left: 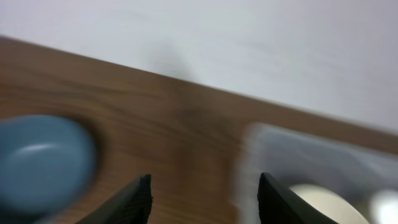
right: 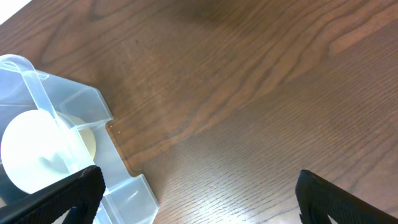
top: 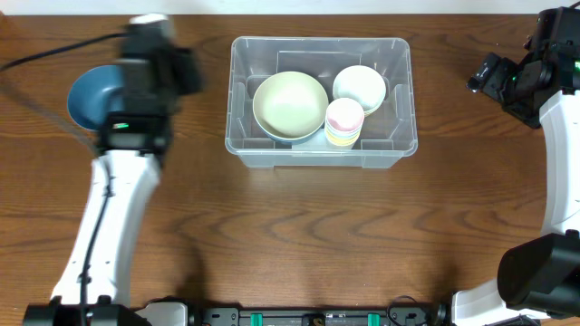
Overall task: Pack container
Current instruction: 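Move the left gripper back to the dark-blue bowl and grasp its rim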
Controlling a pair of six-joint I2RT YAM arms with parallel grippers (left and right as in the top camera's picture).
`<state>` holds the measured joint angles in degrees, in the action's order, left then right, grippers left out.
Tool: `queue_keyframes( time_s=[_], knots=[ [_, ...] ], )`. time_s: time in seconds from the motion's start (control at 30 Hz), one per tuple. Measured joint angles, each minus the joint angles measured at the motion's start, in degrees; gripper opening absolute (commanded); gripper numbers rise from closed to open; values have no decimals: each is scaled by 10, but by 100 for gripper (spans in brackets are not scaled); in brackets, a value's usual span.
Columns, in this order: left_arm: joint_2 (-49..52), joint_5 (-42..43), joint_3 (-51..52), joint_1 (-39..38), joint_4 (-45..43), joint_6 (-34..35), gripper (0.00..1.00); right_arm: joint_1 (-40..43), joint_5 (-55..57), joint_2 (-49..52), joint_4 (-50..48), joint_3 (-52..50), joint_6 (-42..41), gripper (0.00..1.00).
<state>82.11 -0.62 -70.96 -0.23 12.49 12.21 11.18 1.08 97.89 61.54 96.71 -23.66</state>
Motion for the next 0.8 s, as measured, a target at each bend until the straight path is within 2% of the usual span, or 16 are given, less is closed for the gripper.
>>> queue_keyframes(
  time_s=[0.13, 0.23, 0.53, 0.8],
  knots=[
    [11, -4, -2, 78, 15, 2, 60, 0, 0, 0, 0, 0, 0, 99],
    [47, -5, -2, 104, 10, 1, 60, 0, 0, 0, 0, 0, 0, 99],
    [178, -2, -2, 108, -25, -45, 60, 0, 0, 0, 0, 0, 0, 99],
    [235, -46, -2, 109, -55, -75, 60, 0, 0, 0, 0, 0, 0, 99]
  ],
)
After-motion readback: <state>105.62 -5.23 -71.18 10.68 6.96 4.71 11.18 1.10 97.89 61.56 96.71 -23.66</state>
